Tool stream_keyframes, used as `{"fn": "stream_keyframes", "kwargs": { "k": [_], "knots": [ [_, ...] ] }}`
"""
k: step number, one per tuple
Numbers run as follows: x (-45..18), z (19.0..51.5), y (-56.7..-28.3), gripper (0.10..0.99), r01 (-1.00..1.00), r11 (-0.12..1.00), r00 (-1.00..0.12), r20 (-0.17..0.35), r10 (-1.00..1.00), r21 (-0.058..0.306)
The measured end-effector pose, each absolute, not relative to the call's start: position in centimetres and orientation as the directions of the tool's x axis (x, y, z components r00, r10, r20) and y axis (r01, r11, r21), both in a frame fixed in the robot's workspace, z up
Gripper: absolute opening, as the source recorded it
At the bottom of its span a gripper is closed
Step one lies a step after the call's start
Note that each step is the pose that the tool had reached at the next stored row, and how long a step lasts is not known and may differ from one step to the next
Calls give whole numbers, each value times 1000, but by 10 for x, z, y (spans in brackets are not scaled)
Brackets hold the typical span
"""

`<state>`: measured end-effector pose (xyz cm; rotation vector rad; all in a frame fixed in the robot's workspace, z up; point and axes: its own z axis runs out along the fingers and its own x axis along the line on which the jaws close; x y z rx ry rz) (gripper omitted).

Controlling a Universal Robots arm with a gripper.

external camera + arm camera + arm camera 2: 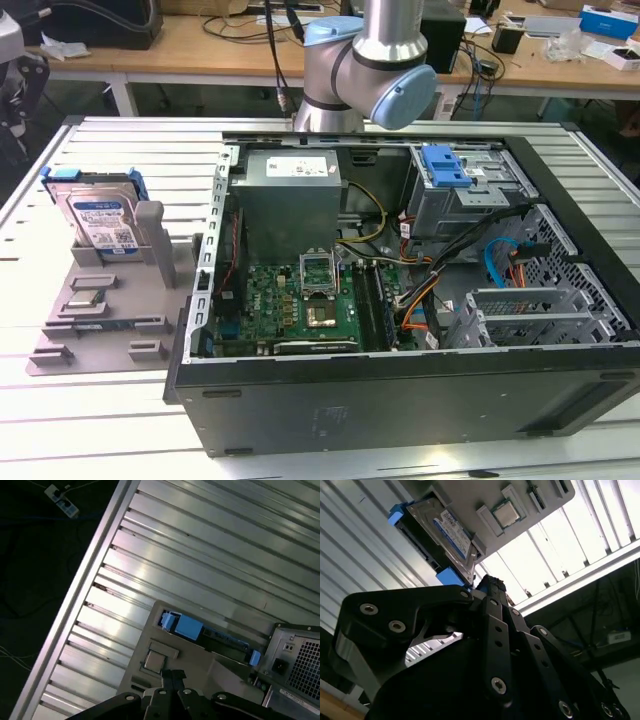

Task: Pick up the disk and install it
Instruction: 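Pick up the disk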

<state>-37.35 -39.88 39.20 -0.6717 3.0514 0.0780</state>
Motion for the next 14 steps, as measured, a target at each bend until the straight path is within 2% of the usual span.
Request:
{"fn": "stream_keyframes", "kwargs": {
  "k": [14],
  "knots": [
    [-373,392,-399,106,-615,787,-789,-26,-614,45]
  ]
}}
